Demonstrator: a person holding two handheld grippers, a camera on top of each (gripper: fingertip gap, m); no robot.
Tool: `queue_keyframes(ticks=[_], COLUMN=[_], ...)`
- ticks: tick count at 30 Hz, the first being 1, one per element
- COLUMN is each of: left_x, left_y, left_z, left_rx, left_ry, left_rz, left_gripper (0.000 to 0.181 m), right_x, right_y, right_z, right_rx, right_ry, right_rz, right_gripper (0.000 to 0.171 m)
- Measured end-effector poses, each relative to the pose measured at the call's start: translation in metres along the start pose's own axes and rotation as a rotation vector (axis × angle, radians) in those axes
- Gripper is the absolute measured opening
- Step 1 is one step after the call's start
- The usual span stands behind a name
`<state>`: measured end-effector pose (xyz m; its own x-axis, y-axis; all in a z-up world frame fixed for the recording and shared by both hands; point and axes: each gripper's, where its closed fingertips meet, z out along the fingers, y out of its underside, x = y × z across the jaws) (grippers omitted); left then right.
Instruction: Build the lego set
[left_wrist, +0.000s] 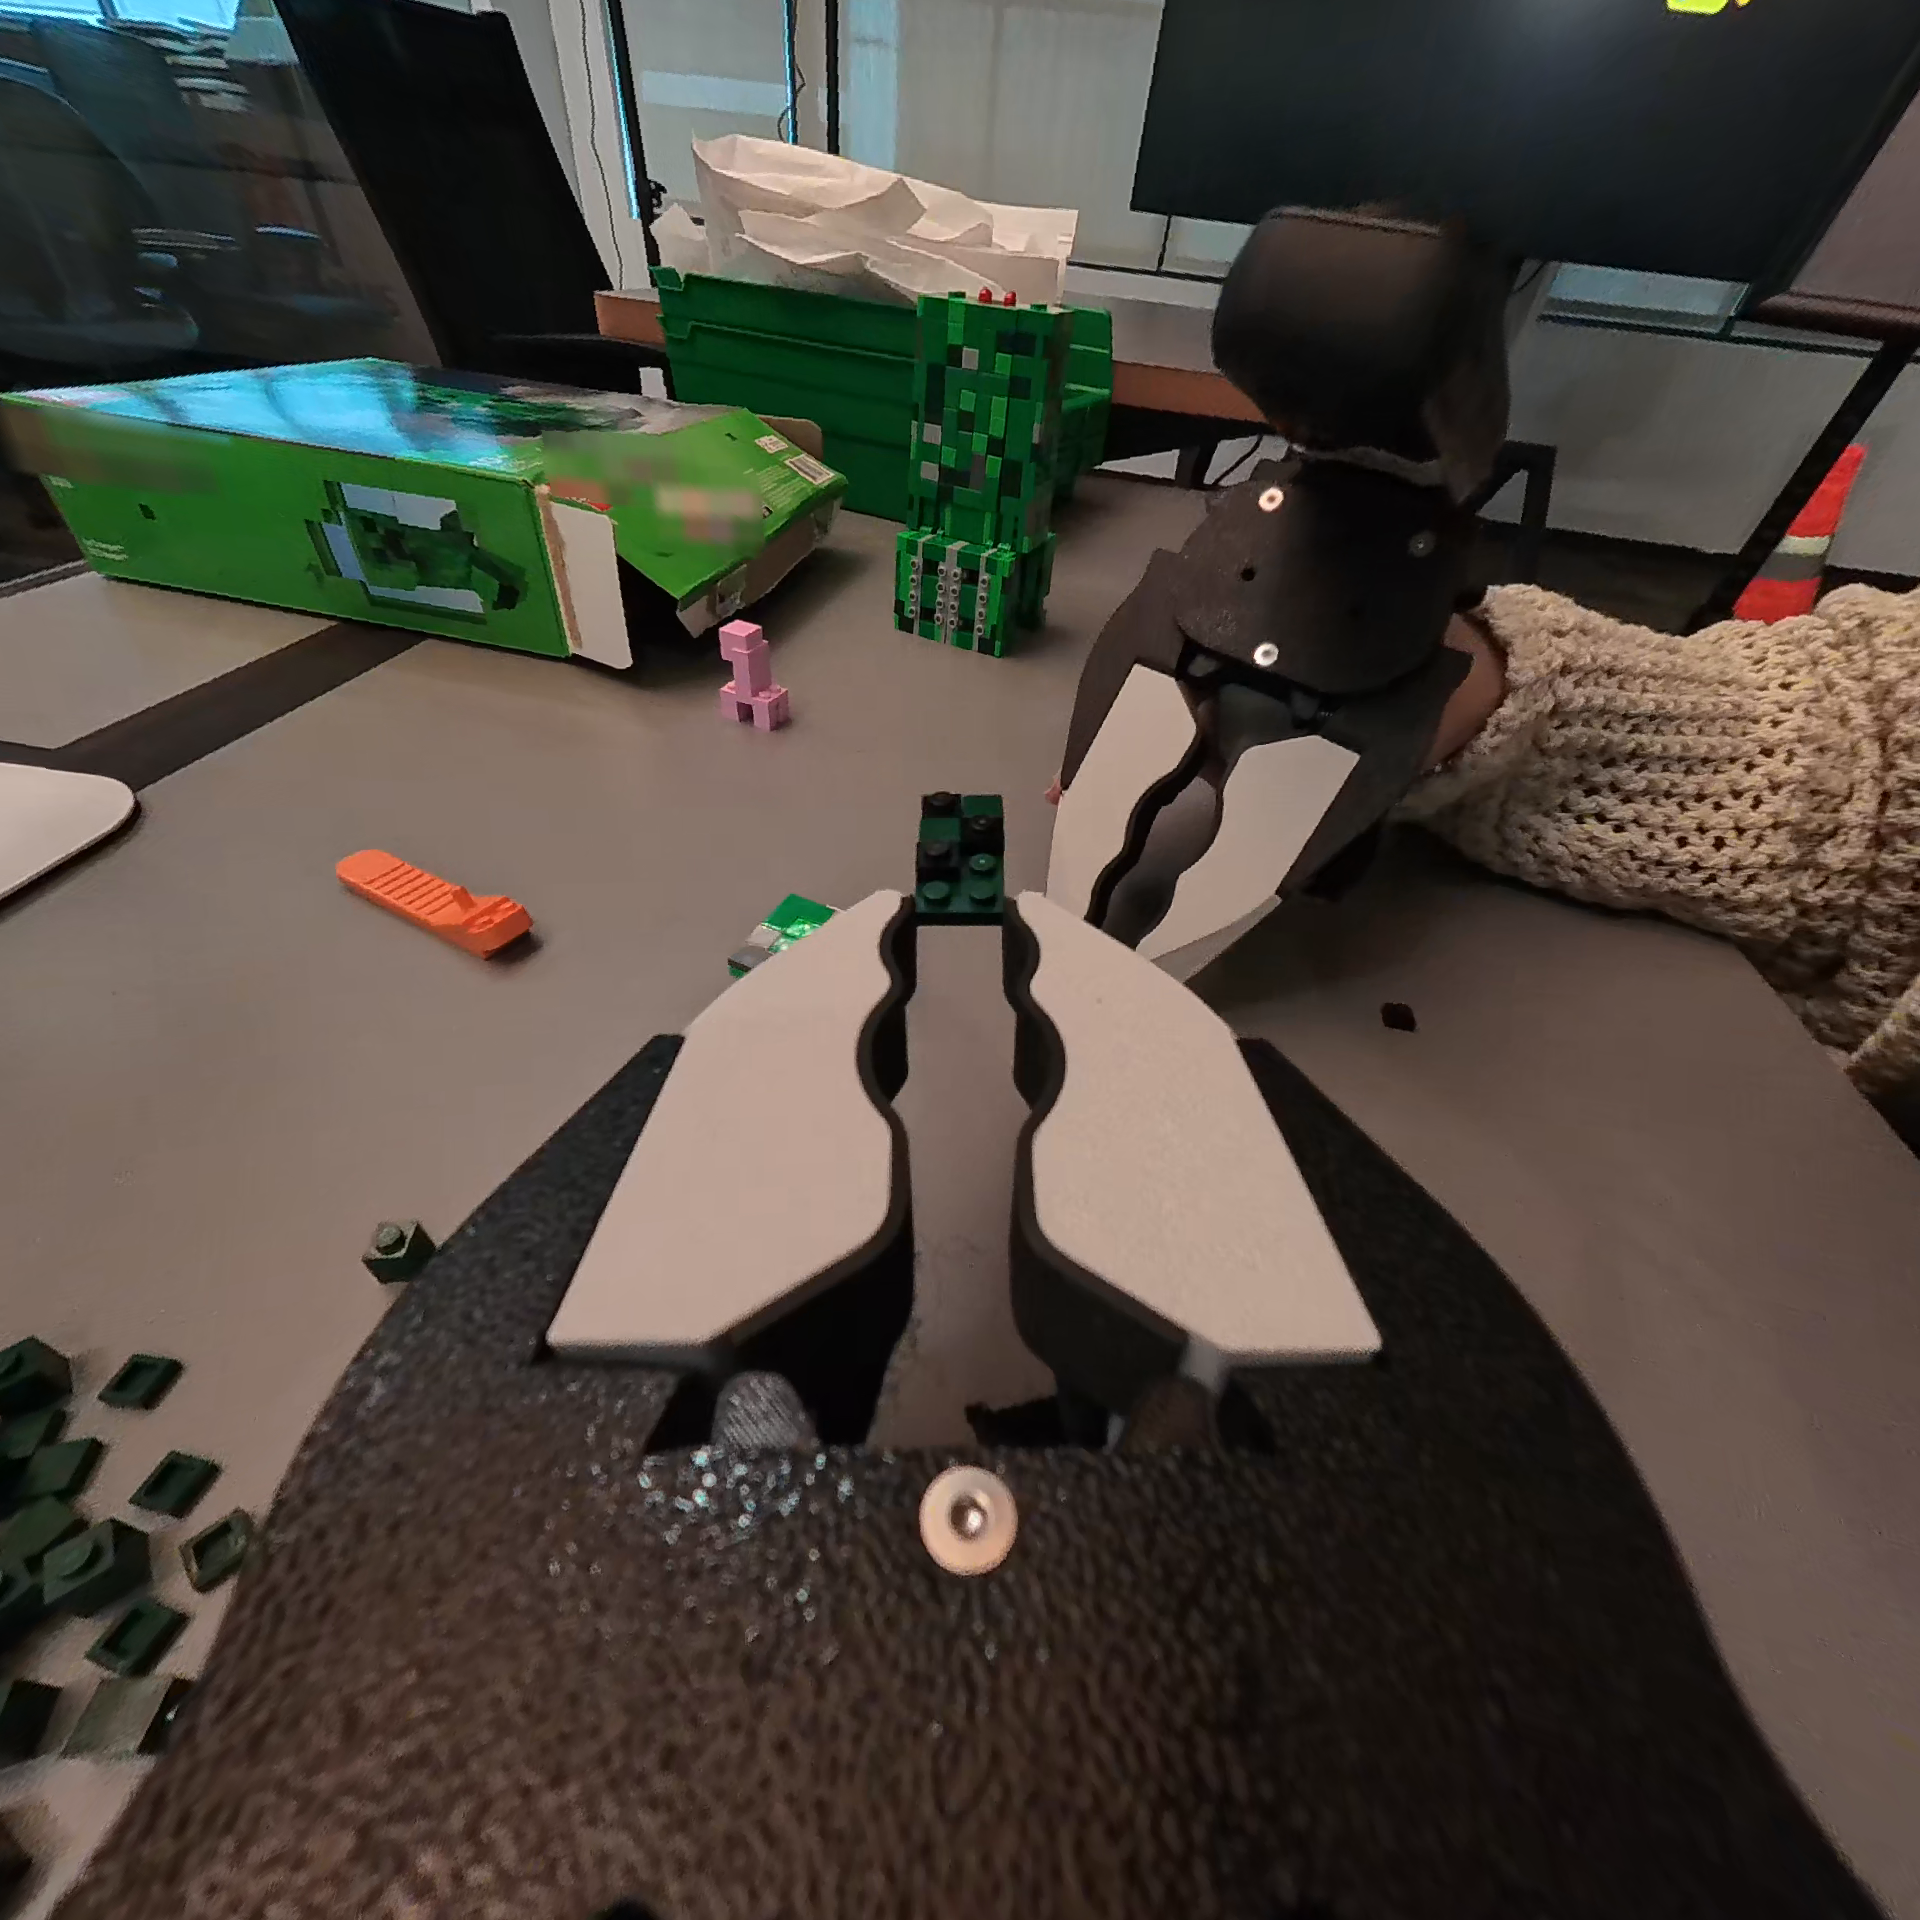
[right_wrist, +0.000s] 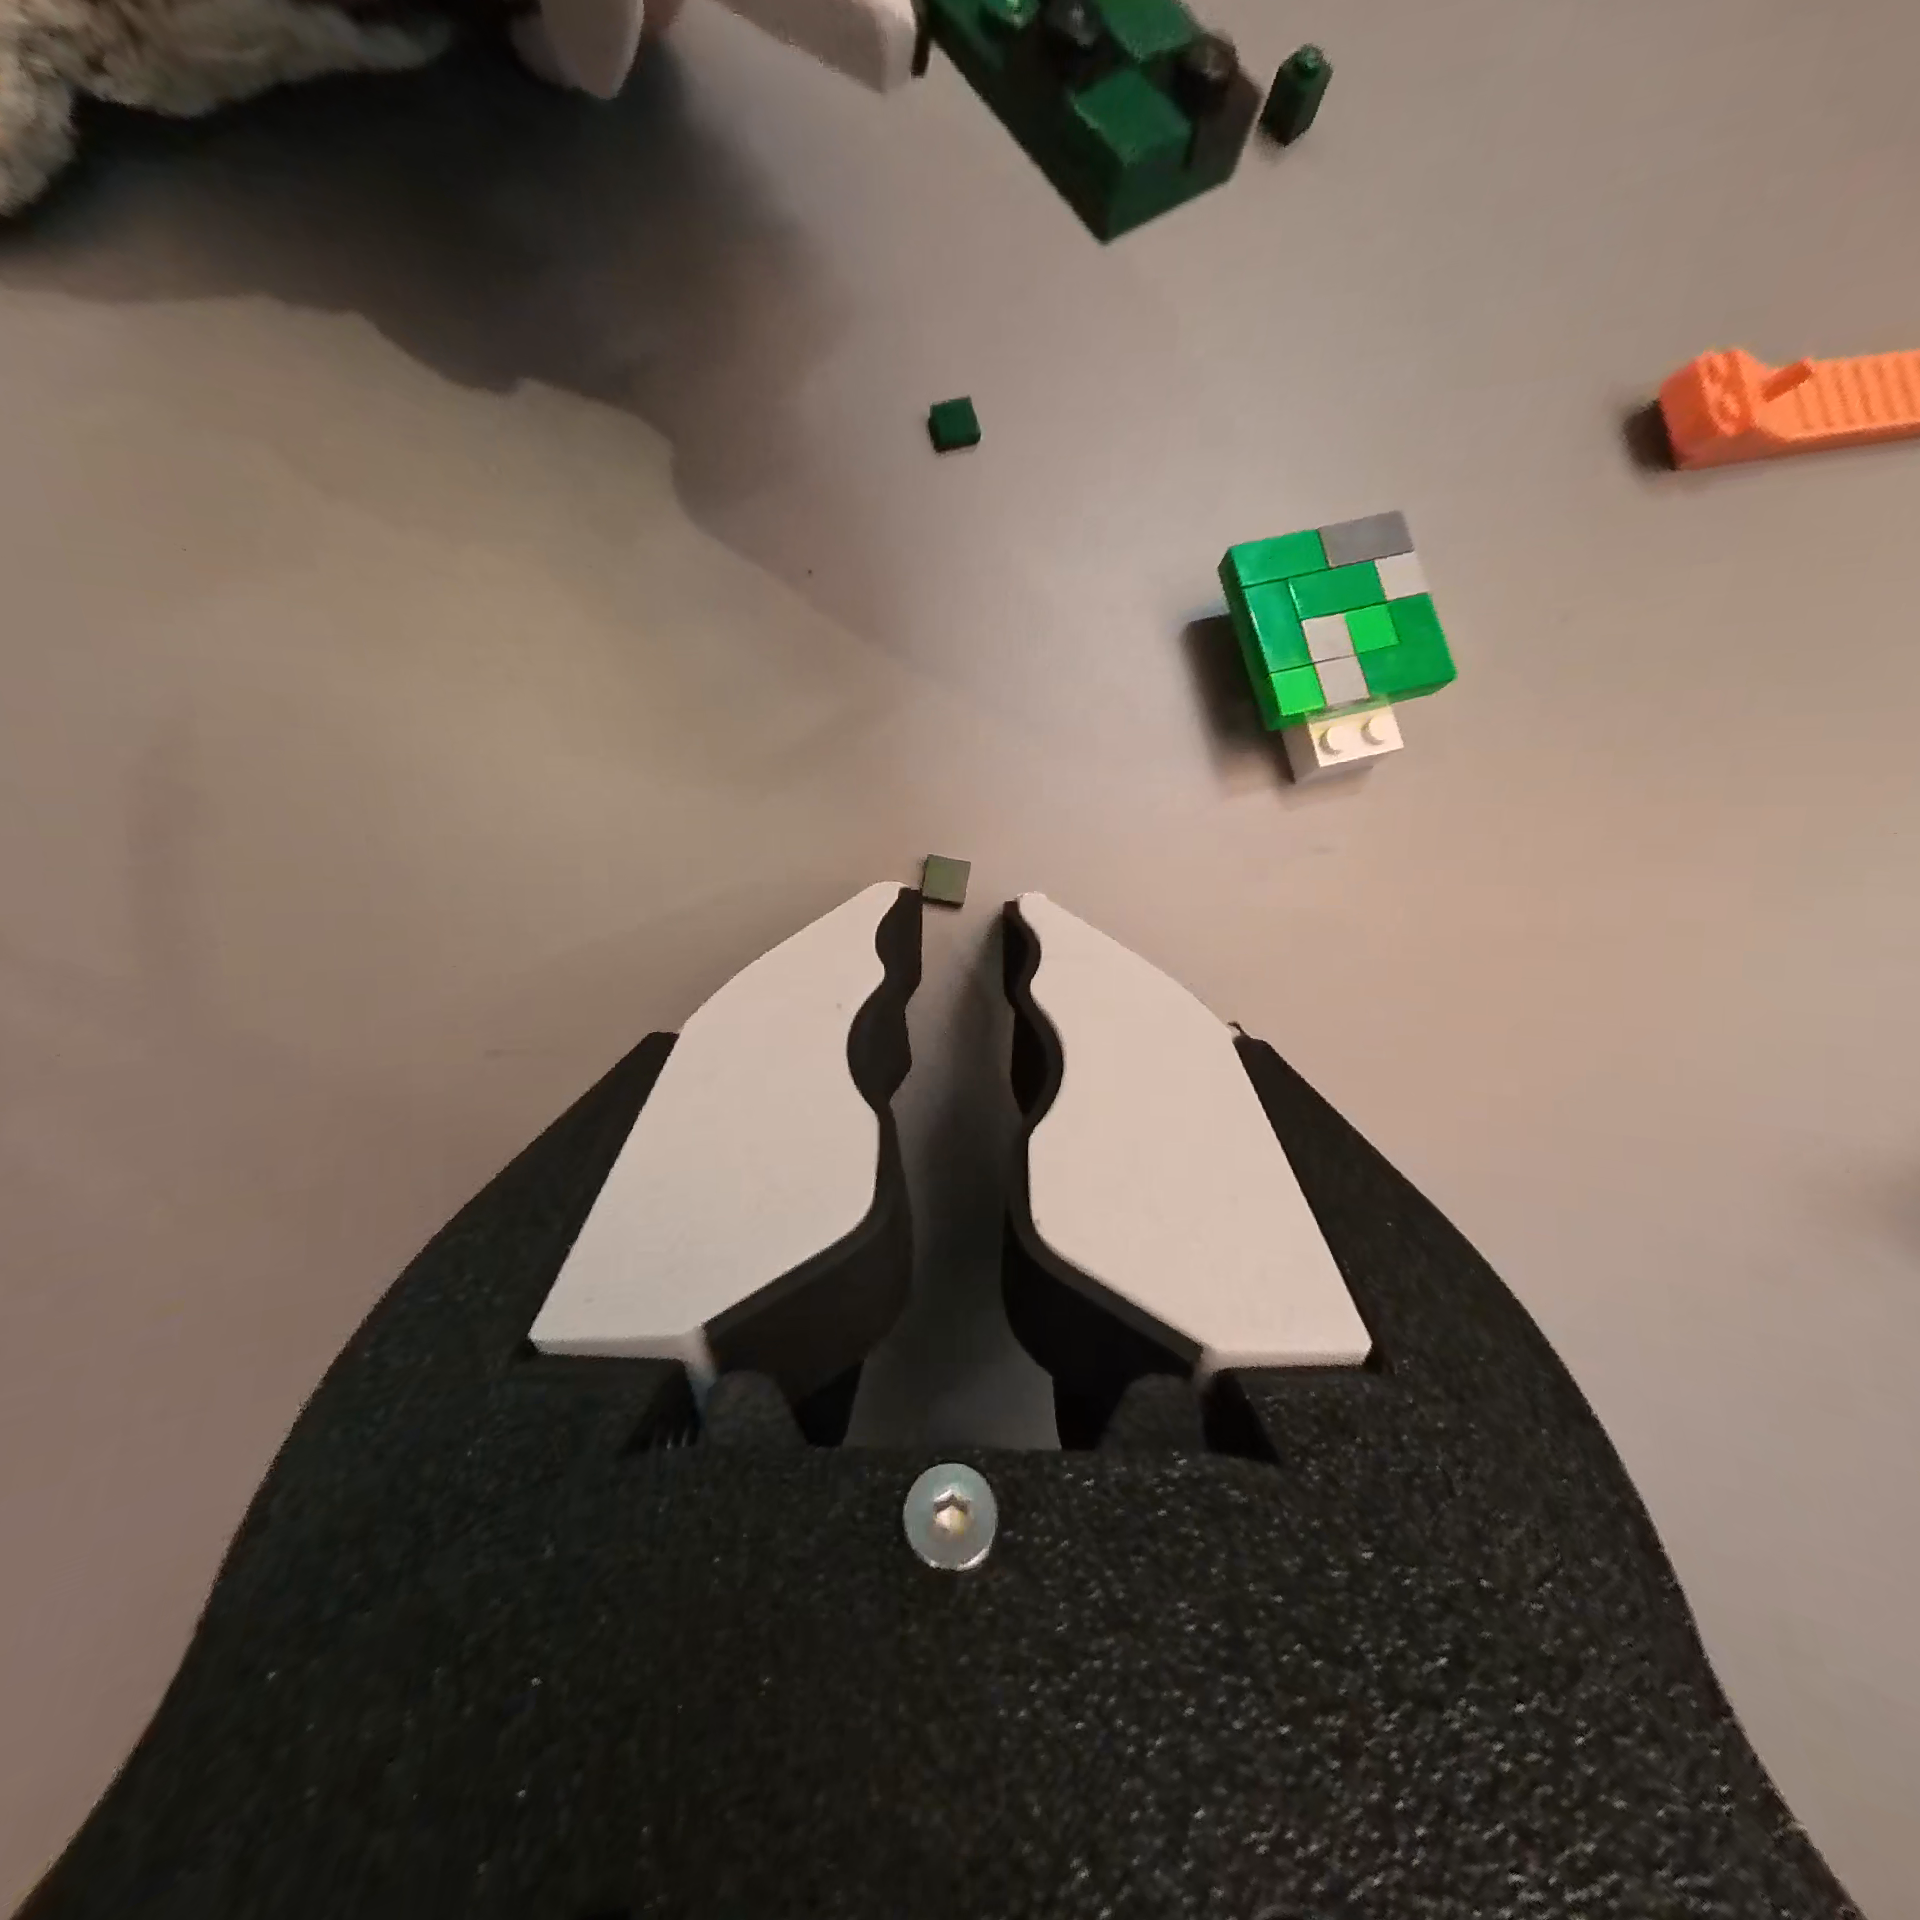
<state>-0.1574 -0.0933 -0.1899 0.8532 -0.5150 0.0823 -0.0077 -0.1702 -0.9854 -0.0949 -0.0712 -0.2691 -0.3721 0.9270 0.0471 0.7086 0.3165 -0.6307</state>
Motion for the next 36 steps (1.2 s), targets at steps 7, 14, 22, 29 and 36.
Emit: queue_keyframes(ticks=[7,14,22,29,36], left_x=[0.002,0.003,0.007,0.011,0.014], left_y=[0.002,0.003,0.005,0.006,0.008], left_z=[0.002,0.002,0.004,0.005,0.006], left_rx=[-0.016,-0.022,-0.040,-0.049,-0.061], left_ry=[0.012,0.022,0.040,0.074,0.103], left_rz=[0.009,0.007,0.028,0.036,0.028], left_gripper=[0.015,0.015,0.015,0.015,0.015], right_x=[-0.001,-0.002,0.002,-0.004,-0.012], right_y=[-0.003,-0.003,-0.011,-0.066,-0.092], right_z=[0.000,0.003,-0.011,-0.053,-0.042], right_rx=[0.018,0.008,0.041,0.250,0.208], right_ry=[-0.003,0.013,0.048,-0.023,-0.184], right_rz=[0.003,-0.010,-0.073,-0.178,-0.315], right_gripper=[0.010,0.007,0.007,0.007,0.007])
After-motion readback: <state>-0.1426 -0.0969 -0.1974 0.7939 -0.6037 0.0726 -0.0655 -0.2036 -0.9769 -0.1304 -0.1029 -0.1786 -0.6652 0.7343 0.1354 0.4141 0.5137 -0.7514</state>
